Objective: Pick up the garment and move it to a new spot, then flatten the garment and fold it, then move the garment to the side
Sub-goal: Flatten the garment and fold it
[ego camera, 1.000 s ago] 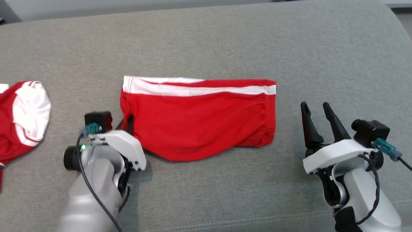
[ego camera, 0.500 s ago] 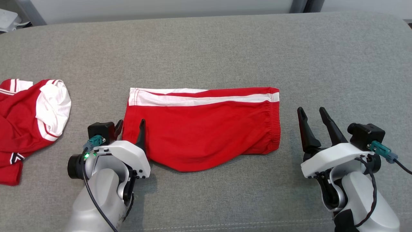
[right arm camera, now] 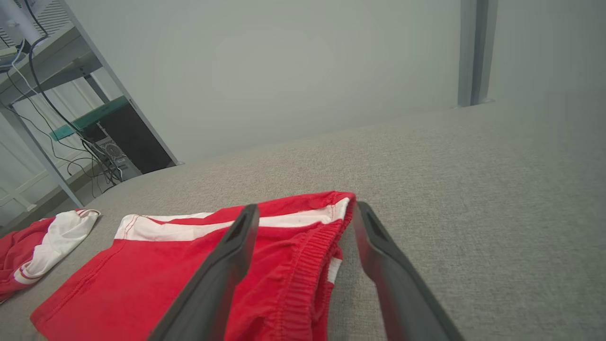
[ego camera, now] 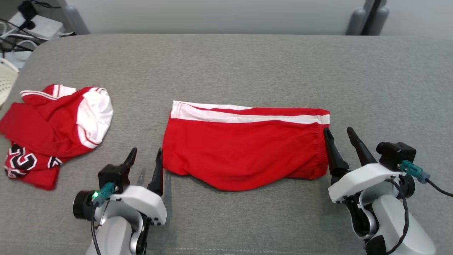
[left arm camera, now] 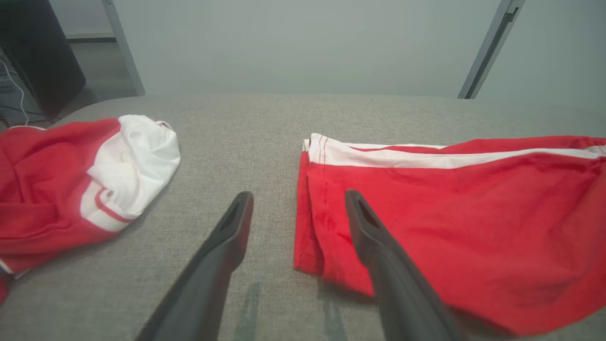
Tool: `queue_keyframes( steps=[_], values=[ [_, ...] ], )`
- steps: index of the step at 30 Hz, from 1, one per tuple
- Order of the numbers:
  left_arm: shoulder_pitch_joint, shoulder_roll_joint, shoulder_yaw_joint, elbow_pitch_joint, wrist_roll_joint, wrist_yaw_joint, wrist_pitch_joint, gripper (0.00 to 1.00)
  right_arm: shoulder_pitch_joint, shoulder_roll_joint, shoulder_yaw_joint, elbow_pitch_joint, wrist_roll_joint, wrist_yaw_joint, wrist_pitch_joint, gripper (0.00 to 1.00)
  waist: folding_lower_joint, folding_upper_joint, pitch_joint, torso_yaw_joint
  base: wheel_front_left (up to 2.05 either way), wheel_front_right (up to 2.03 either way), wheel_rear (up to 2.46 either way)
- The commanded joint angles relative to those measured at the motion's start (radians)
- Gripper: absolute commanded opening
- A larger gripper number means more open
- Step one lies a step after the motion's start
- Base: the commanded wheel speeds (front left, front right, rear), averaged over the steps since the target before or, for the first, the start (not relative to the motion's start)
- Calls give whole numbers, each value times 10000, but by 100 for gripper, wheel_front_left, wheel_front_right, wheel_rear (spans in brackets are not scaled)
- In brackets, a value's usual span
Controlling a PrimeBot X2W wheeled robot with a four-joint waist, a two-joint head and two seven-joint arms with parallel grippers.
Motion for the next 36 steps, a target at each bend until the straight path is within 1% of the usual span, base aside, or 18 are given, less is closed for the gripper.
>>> queue_keyframes(
  steps=[1, 3, 9, 10, 15, 18, 21, 25, 30, 34, 35, 36],
  values=[
    [69, 154, 382, -307, 80, -83, -102, 100, 51, 71, 176, -61, -23, -2, -105, 100, 0, -1, -111, 283, 0, 0, 0],
    [288, 116, 465, -342, 87, -177, -102, 100, 73, 89, 109, 97, 118, -2, -105, 100, 0, -1, -127, 492, 0, 0, 0],
    [625, 55, 551, -387, 202, -366, -103, 100, 189, 31, -378, 790, 27, -2, -105, 100, 0, -1, -78, 1088, 0, 0, 0],
    [625, 55, 551, -387, 202, -366, -103, 100, 189, 31, -378, 790, 27, -2, -105, 100, 0, -1, -78, 1088, 0, 0, 0],
    [710, 38, 633, -416, 247, -430, -103, 100, 251, 23, -994, 1362, -215, -2, -105, 100, 0, -1, 42, 1355, 0, 0, 0],
    [736, 34, 639, -428, 202, -441, -103, 100, 239, 61, -1086, 1754, -236, -2, -105, 100, 0, -1, 119, 1421, 0, 0, 0],
    [729, 33, 599, -453, 107, -432, -103, 100, 163, 97, -1052, 2144, -124, -2, -105, 100, 0, -1, 200, 1461, 0, 0, 0],
    [695, 32, 537, -490, -5, -398, -103, 100, -45, 139, -730, 2555, 187, -2, -105, 100, 0, -1, 317, 1493, 0, 0, 0],
    [648, 31, 442, -497, -96, -358, -103, 100, -330, 171, -327, 2980, 768, -2, -105, 100, 0, -1, 438, 1536, 0, 0, 0],
    [635, 31, 370, -482, -160, -378, -103, 100, -515, 186, 199, 3431, 1394, -2, -100, 99, 0, -1, 497, 1631, 0, 0, 0],
    [643, 31, 349, -481, -173, -380, -103, 100, -559, 188, 339, 3526, 1542, -2, -90, 94, 0, -1, 507, 1659, 0, 0, 0],
    [650, 31, 331, -477, -188, -377, -103, 100, -594, 189, 466, 3604, 1706, -2, -67, 53, 0, -1, 514, 1686, 0, 0, 0]
  ],
)
